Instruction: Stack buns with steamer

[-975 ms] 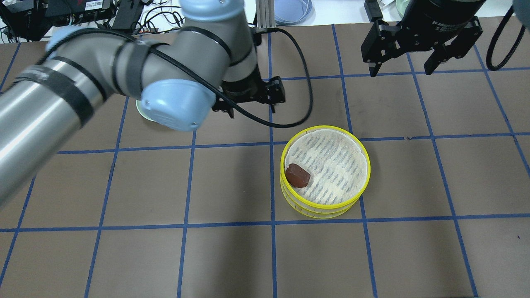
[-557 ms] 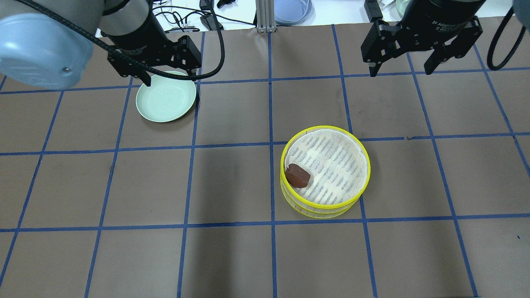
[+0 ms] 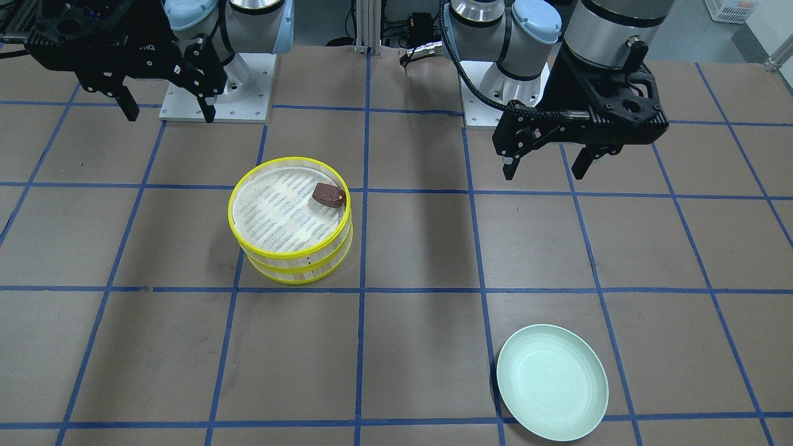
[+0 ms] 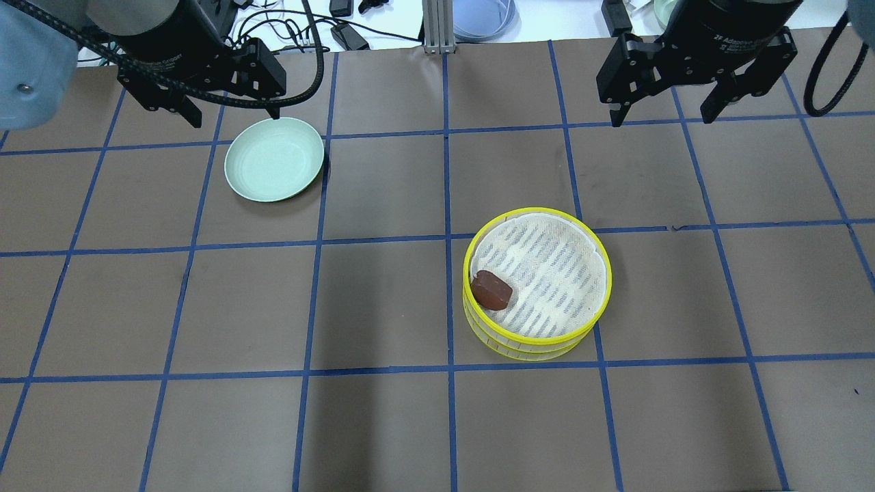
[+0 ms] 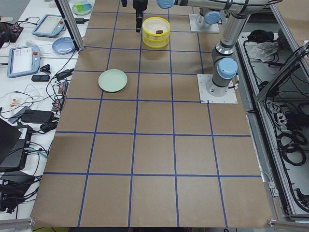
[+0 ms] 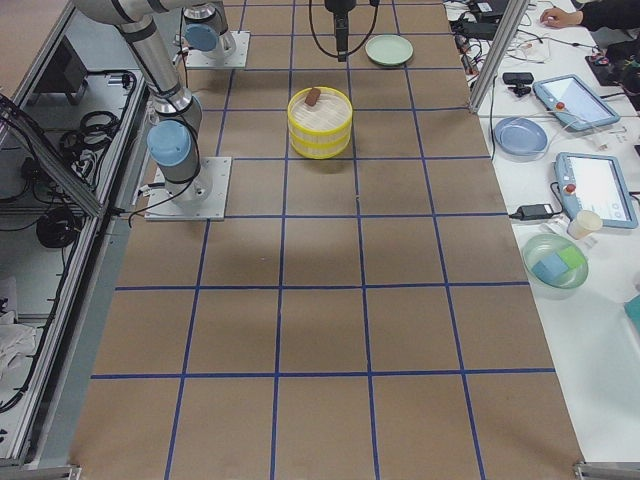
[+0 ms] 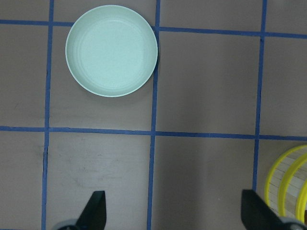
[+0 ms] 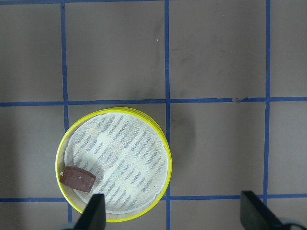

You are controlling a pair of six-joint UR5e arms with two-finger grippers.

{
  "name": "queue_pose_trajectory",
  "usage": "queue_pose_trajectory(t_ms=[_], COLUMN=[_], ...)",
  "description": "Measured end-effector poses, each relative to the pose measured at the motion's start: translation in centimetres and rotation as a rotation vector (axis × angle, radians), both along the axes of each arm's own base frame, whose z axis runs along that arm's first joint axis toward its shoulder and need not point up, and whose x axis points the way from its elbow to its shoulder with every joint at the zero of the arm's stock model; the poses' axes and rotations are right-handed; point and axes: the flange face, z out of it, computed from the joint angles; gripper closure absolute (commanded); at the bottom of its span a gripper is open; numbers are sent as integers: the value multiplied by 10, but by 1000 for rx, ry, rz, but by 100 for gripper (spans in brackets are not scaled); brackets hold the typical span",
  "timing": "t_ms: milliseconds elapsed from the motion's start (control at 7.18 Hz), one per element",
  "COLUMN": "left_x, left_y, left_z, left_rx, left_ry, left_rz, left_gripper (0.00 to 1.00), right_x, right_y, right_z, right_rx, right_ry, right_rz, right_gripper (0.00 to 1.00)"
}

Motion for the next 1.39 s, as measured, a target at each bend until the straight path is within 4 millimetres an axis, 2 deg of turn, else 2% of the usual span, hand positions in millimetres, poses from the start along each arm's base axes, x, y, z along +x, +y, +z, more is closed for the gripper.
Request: queue_pose_trajectory(t_ms=[418, 1393], left_x=[2, 6], left_y=[5, 6], left_z=[-7, -11], left_rx=[58, 73], left_ry=[-5, -23], left_rz=[2, 4], left_gripper=[0, 0], right_x=[1, 1], right_y=[0, -1], right_z=[0, 1], right_rx=[-4, -11], right_ry=[-8, -12], right_rz=[0, 0], right_gripper=[0, 0])
